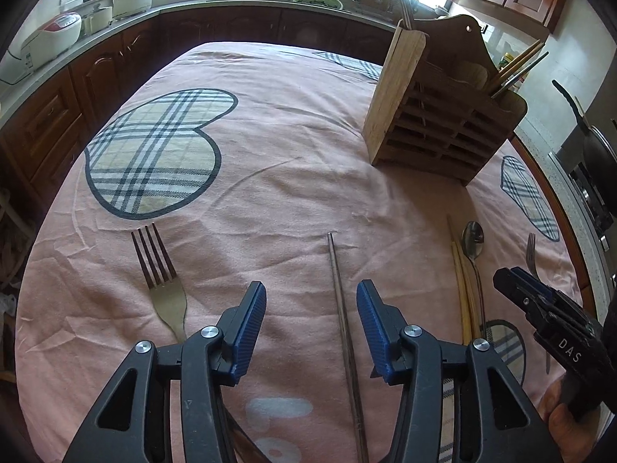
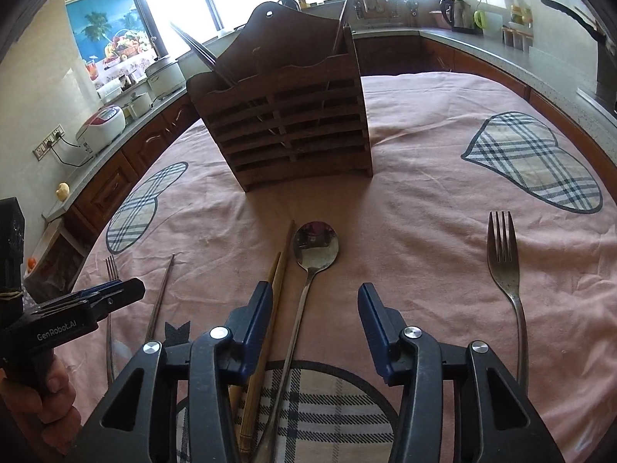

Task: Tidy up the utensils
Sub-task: 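Move both open tools back down toward the remaining utensils, then grasp a metal chopstick with the left tool while the right tool grasps the metal spoon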

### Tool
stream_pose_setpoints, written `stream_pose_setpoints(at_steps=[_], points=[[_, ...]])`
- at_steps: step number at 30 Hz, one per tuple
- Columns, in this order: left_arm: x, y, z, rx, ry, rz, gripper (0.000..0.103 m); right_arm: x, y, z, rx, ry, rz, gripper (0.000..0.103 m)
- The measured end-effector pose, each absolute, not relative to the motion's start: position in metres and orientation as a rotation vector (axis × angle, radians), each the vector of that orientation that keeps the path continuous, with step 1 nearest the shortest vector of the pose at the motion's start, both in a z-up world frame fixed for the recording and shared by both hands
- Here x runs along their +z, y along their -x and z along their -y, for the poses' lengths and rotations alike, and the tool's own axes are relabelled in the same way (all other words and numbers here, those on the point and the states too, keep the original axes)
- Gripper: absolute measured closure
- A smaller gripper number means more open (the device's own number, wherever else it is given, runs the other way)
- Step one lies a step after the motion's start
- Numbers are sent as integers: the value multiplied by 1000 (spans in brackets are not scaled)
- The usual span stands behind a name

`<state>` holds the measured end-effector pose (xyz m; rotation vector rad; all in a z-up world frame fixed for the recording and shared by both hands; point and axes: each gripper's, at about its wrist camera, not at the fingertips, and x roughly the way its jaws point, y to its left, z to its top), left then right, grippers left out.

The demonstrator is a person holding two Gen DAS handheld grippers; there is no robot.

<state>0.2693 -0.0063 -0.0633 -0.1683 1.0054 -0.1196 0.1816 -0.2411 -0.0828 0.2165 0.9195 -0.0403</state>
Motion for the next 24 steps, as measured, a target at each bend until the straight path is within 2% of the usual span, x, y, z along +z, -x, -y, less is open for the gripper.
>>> stream_pose_setpoints(at_steps=[2,7,11,17,19,22,24], points=[[-66,-275,8,-121,162,-1015,59,-86,-186,241,-39,-207,-932,64],[-76,-288,10,-119,151,-1037,61,-92,-196,239,-39,-191,-959,69],[-80,-296,13,-119,138,-1048,62,-100,-205,237,-34,-173,-987,77],[-82,-303,18,-139,112,-1056,62,-102,-212,231,-36,-112,-995,82],[-83,-304,20,-141,101,-1056,65,-103,-212,227,-41,-72,-996,84],[-83,-306,22,-135,81,-1055,75,-104,-213,223,-39,-20,-994,86],[-83,-308,23,-142,81,-1056,86,-104,-214,224,-38,-8,-992,88]])
